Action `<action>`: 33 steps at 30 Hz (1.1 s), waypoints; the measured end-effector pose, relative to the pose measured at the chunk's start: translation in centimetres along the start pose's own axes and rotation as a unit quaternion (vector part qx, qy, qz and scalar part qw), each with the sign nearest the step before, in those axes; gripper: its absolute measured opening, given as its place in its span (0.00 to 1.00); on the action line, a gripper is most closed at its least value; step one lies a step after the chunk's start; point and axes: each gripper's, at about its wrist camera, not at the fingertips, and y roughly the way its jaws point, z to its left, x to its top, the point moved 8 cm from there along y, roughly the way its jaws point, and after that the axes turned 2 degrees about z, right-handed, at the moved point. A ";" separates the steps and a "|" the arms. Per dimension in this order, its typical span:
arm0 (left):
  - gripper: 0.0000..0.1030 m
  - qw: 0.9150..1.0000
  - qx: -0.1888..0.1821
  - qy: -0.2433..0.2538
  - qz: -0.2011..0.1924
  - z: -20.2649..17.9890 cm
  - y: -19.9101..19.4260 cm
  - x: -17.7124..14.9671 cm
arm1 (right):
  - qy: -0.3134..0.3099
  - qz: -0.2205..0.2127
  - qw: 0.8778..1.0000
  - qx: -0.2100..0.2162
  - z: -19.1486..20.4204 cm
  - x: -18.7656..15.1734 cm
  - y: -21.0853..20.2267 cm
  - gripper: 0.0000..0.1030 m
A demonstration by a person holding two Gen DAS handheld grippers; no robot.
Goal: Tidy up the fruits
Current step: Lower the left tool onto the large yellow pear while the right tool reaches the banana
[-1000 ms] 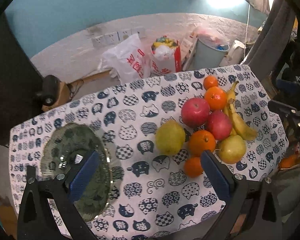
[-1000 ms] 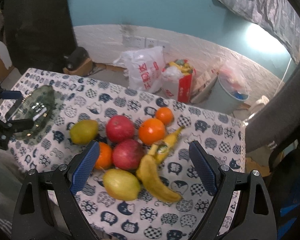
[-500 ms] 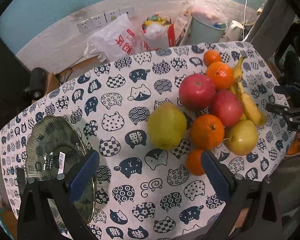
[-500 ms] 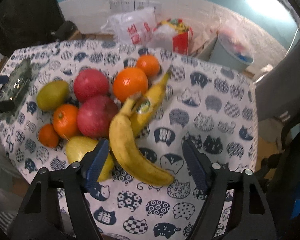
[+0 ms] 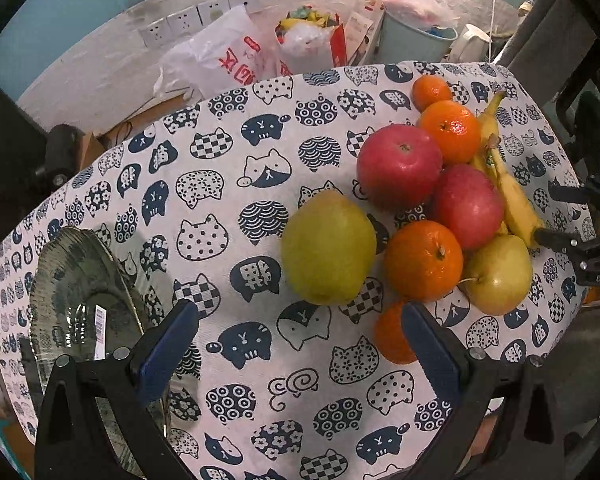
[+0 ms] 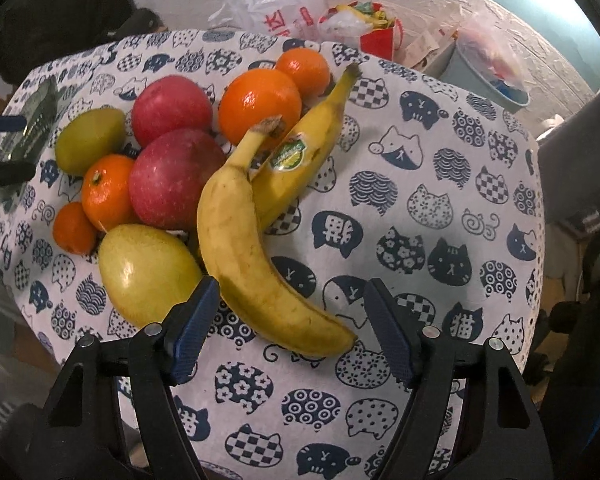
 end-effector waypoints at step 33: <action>0.99 0.999 -0.024 0.001 0.042 -0.9 5.8 2.3 | -0.020 -0.024 0.998 0.049 1.4 2.3 3.9 0.46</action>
